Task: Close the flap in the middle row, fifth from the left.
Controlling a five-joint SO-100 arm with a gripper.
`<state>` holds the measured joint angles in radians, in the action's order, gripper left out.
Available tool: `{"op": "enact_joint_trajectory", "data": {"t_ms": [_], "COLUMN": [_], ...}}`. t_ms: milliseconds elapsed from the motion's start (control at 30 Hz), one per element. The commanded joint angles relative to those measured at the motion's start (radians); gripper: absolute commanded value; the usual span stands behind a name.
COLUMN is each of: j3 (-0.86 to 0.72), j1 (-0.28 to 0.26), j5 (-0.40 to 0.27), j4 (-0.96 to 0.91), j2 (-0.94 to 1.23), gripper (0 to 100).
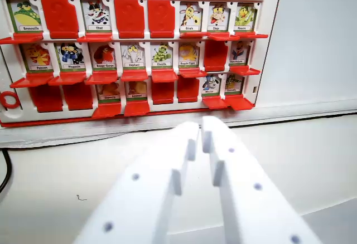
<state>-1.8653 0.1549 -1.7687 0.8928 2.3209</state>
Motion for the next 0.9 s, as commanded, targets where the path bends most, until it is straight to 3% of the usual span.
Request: {"op": "enact_joint_trajectory", "data": {"t_ms": [0, 167, 467, 867], "j3": [-0.015, -0.140, -0.321, -0.334], "j1": [0.020, 0.051, 0.055, 0.041], "j5": [-0.017, -0.034, -0.023, -0.003], "j4": [-0.078, -0.204, -0.433, -0.782], "j2": [-0.005, -0.005, -0.078, -0.382], "gripper": [0, 0, 0, 0]}}
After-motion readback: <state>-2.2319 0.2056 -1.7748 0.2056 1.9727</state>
